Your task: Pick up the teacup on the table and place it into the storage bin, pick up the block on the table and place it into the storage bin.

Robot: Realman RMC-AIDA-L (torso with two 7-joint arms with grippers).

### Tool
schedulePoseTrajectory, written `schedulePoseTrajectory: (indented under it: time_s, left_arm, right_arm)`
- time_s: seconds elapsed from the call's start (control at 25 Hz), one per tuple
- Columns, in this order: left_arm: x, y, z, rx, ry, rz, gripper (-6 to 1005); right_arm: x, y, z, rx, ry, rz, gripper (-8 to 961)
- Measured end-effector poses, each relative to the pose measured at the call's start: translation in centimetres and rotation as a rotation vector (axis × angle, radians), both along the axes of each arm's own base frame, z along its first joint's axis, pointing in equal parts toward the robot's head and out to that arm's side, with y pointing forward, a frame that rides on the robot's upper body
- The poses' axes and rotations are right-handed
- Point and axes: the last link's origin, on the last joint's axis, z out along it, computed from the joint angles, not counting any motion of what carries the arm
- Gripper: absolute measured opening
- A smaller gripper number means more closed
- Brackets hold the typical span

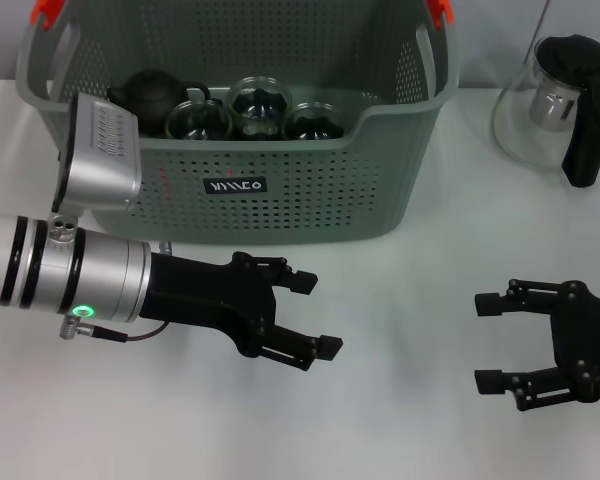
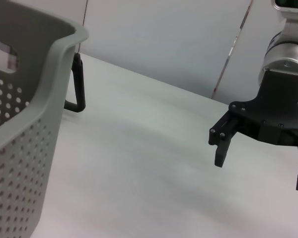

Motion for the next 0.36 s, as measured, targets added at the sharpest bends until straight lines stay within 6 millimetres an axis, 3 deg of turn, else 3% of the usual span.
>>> schedulePoseTrajectory:
  time_s: [0.36]
  left_arm:
    - [0.04,0.05,0.09,0.002,0.001,-0.003,929]
  right_arm:
    - [-0.25,0.06,-0.34,-0.001,0.005,0.001,944]
